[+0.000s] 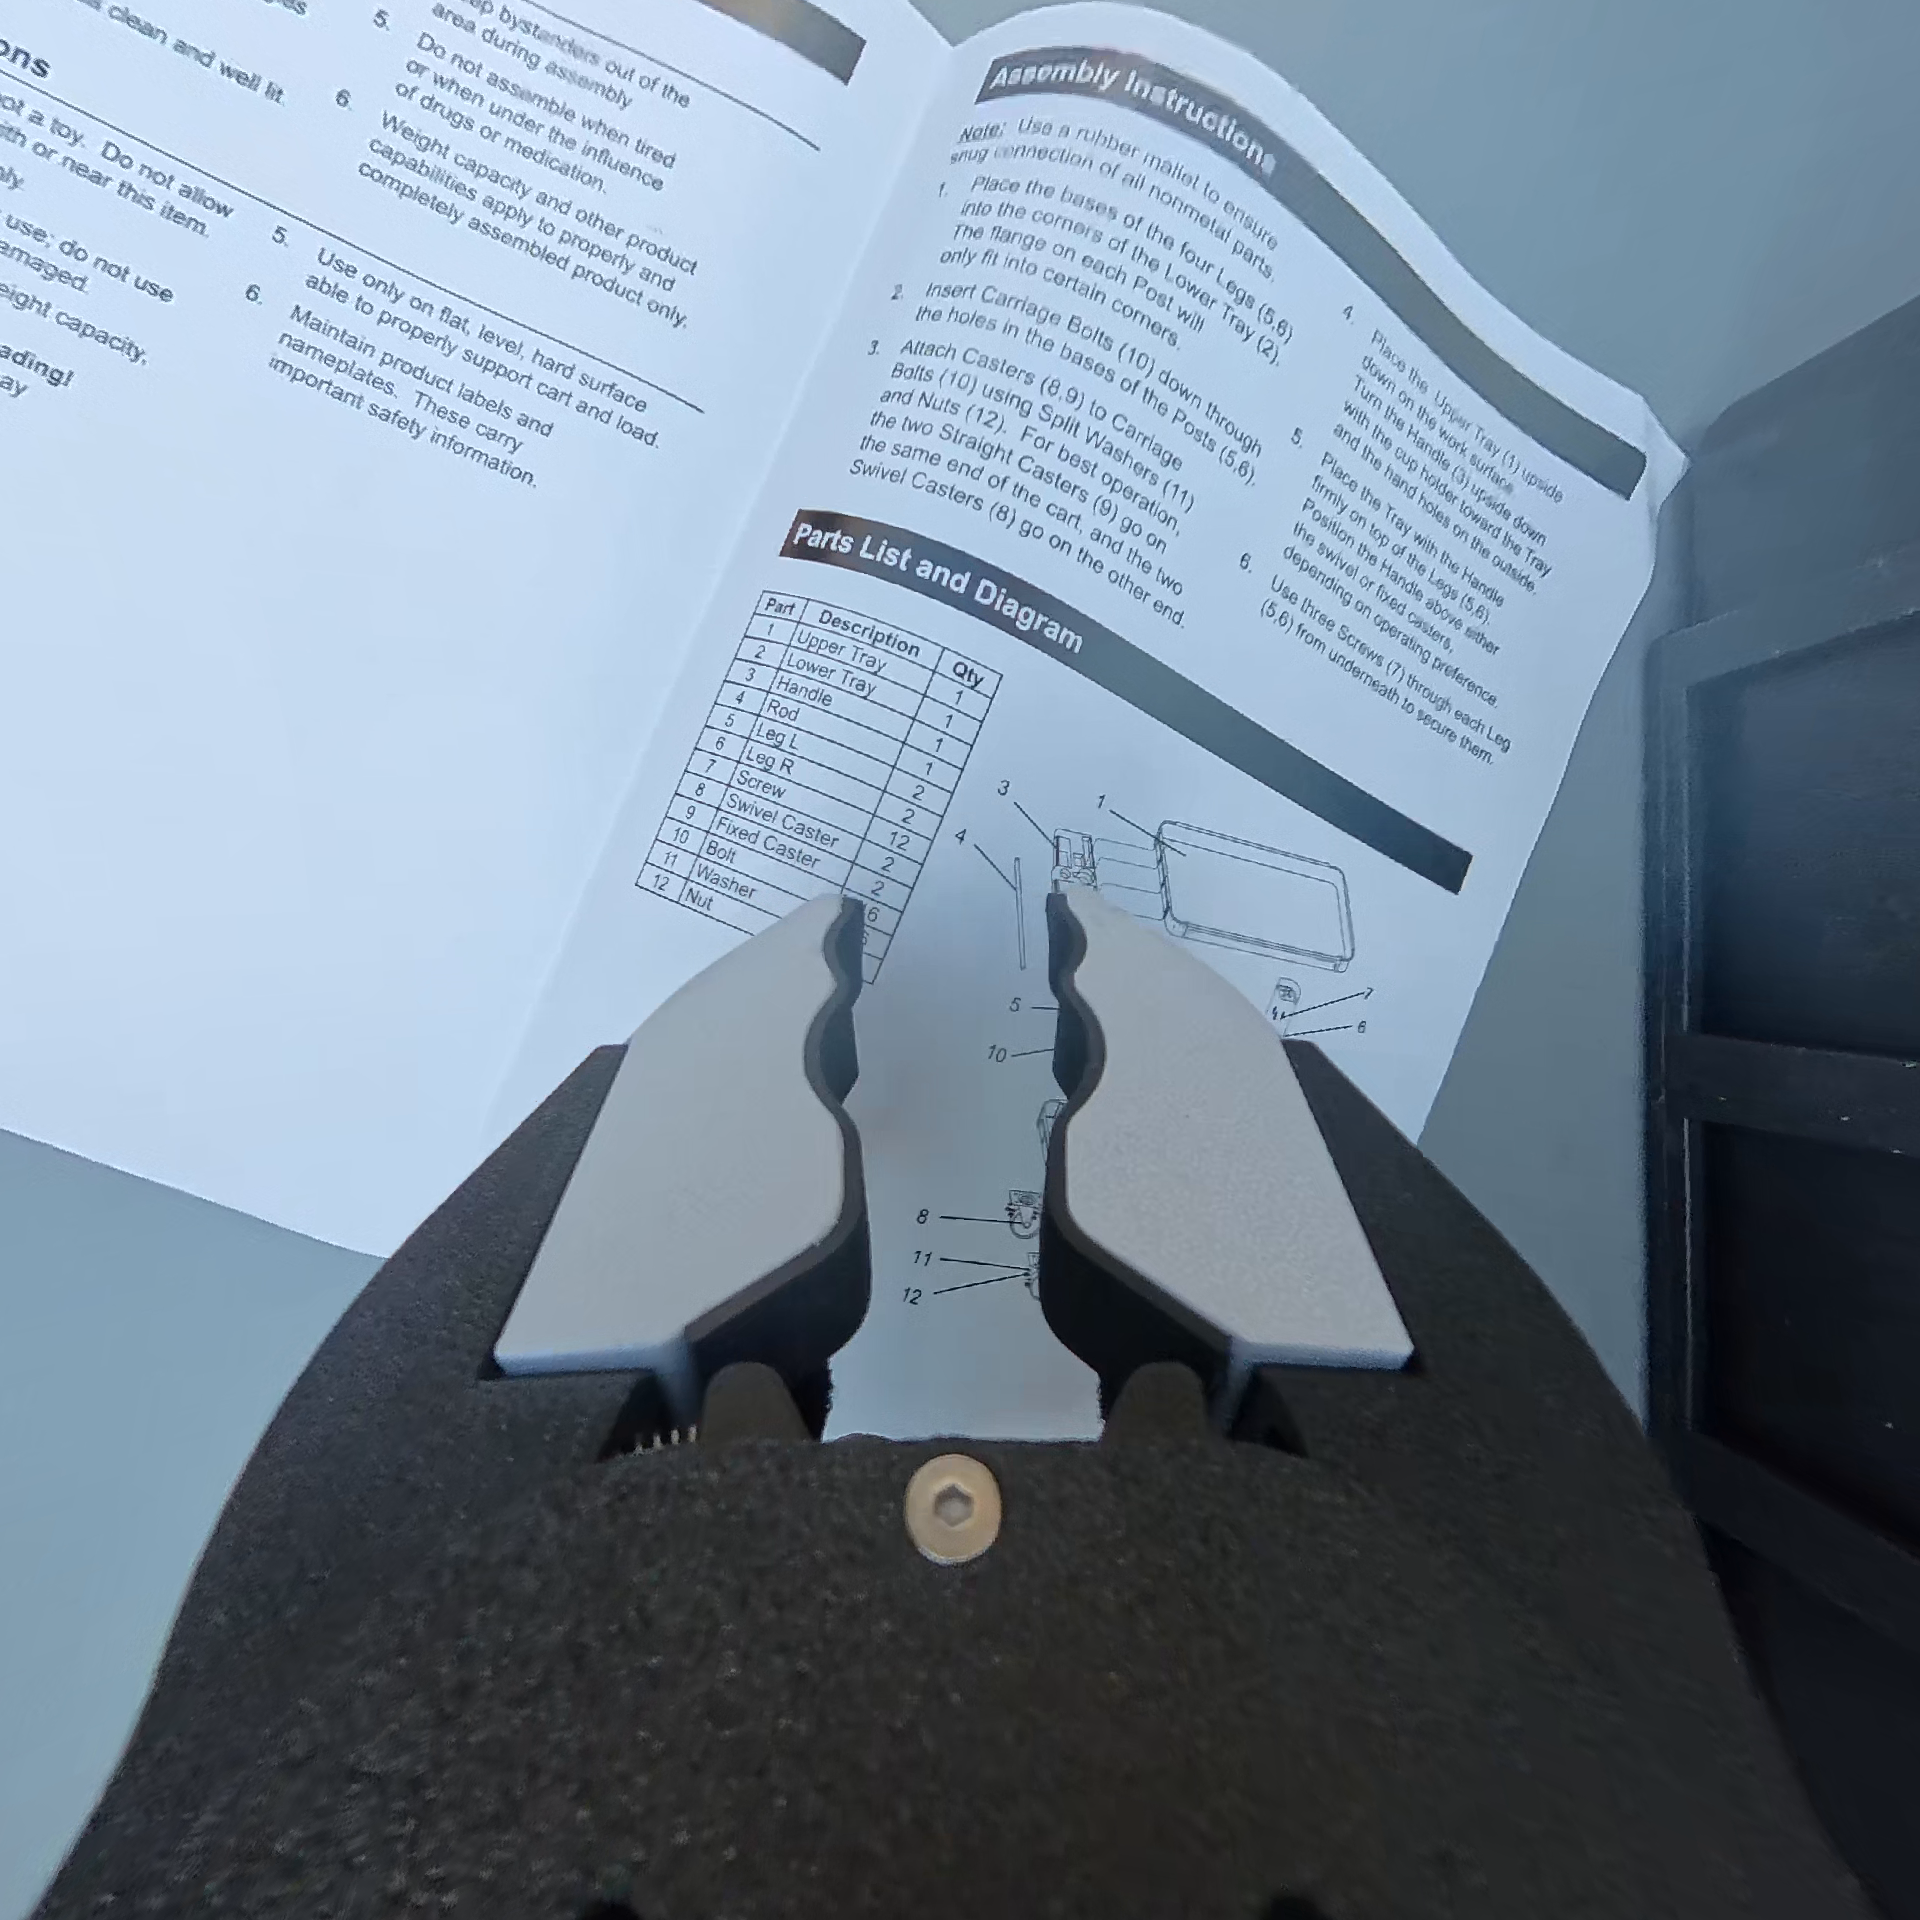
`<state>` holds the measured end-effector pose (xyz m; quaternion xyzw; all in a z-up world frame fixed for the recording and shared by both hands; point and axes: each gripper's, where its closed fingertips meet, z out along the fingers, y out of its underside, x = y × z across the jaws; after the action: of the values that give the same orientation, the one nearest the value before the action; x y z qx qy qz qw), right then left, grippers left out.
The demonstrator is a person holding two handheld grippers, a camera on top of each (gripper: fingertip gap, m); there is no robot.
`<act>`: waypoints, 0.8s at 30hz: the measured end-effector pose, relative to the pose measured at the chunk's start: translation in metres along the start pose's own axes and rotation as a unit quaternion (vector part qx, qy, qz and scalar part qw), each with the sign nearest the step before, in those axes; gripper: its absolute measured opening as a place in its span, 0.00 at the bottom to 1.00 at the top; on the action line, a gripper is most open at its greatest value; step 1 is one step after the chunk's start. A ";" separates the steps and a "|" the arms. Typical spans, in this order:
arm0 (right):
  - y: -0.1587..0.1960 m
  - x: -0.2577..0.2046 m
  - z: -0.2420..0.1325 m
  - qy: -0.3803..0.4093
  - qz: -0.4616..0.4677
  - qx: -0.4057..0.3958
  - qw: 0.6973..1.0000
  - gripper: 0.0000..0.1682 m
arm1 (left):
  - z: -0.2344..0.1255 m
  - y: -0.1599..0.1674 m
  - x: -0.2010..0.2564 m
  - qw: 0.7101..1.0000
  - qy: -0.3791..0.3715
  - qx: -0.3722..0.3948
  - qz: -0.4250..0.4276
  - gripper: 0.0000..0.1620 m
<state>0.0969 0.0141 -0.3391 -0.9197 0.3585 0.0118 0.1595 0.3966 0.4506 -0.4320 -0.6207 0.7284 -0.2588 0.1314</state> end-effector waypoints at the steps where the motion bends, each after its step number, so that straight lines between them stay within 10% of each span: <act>1: 0.000 0.000 0.000 0.001 -0.001 0.001 1.000 0.17 | -0.005 -0.005 0.004 1.000 0.009 0.014 -0.016 0.21; 8: -0.005 0.005 -0.003 0.006 0.007 0.021 1.000 0.17 | -0.071 -0.070 0.047 0.923 0.204 0.203 -0.256 0.17; 12: -0.007 0.006 -0.002 0.006 0.013 0.038 0.999 0.17 | -0.085 -0.042 0.130 0.967 0.218 0.132 0.001 0.15; 16: -0.004 0.008 0.002 0.010 0.019 0.058 0.998 0.16 | -0.105 -0.002 0.217 0.948 0.225 0.105 0.200 0.10; 24: 0.001 0.010 -0.003 -0.003 0.039 0.133 0.990 0.13 | -0.180 0.023 0.385 0.887 0.386 0.182 0.178 0.09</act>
<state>0.1030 0.0056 -0.3377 -0.8754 0.3923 -0.0266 0.2810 0.2097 0.1170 -0.2450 -0.2967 0.7600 -0.5782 -0.0051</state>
